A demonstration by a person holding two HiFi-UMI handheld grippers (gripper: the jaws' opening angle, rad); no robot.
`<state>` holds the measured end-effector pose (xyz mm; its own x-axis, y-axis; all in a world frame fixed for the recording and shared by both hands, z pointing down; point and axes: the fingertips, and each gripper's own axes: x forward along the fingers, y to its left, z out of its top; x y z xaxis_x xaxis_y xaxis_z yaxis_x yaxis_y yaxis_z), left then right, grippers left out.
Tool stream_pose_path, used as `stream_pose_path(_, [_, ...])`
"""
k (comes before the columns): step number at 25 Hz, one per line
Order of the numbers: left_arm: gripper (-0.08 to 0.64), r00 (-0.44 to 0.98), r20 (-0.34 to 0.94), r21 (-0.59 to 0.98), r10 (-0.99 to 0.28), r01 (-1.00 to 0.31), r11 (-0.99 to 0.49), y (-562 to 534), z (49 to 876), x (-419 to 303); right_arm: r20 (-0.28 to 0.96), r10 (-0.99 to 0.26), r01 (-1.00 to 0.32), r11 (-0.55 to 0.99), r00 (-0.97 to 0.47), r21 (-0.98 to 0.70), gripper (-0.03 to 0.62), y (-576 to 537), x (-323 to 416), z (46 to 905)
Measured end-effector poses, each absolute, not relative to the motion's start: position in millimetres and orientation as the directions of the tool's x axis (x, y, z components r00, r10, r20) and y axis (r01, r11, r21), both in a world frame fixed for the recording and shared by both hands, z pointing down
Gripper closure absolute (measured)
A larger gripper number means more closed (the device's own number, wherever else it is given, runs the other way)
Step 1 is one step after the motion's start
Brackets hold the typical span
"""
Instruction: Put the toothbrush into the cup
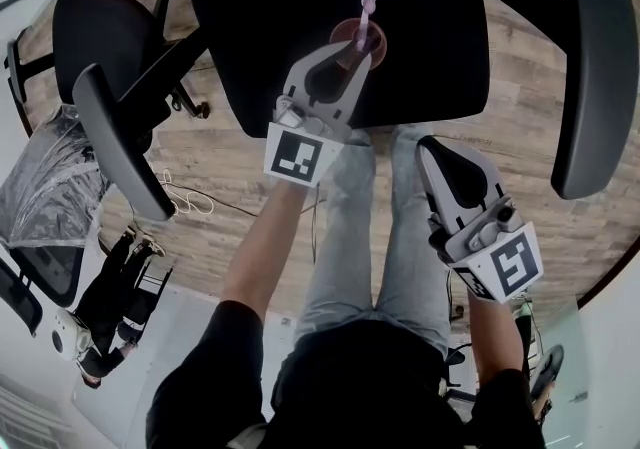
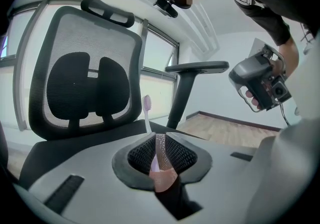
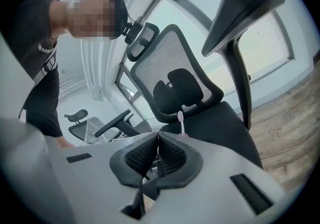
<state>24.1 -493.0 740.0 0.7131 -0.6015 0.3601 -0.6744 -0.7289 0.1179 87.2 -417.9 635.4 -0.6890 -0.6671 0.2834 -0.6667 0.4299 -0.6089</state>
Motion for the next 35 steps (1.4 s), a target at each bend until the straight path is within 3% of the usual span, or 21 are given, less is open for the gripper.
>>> stream_pose_path(12, [0.492,0.724,0.343,0.165,-0.598,-0.673,-0.721,-487,672,34,0.254,-0.668,-0.681,0.513,-0.699,-0.523,0.571,-431,94,571])
stream_pose_path(26, [0.521,0.7,0.149,0.201,-0.698,-0.713,-0.672,-478,408,-19,0.142,-0.72,-0.728,0.635,-0.679,-0.258,0.571,-463,88,324])
stream_pose_path(35, [0.538,0.723,0.105,0.22,-0.683,-0.687,-0.693,-437,273,-10,0.143,-0.81,-0.821,0.548,-0.569,-0.162,0.569,-444,156,212])
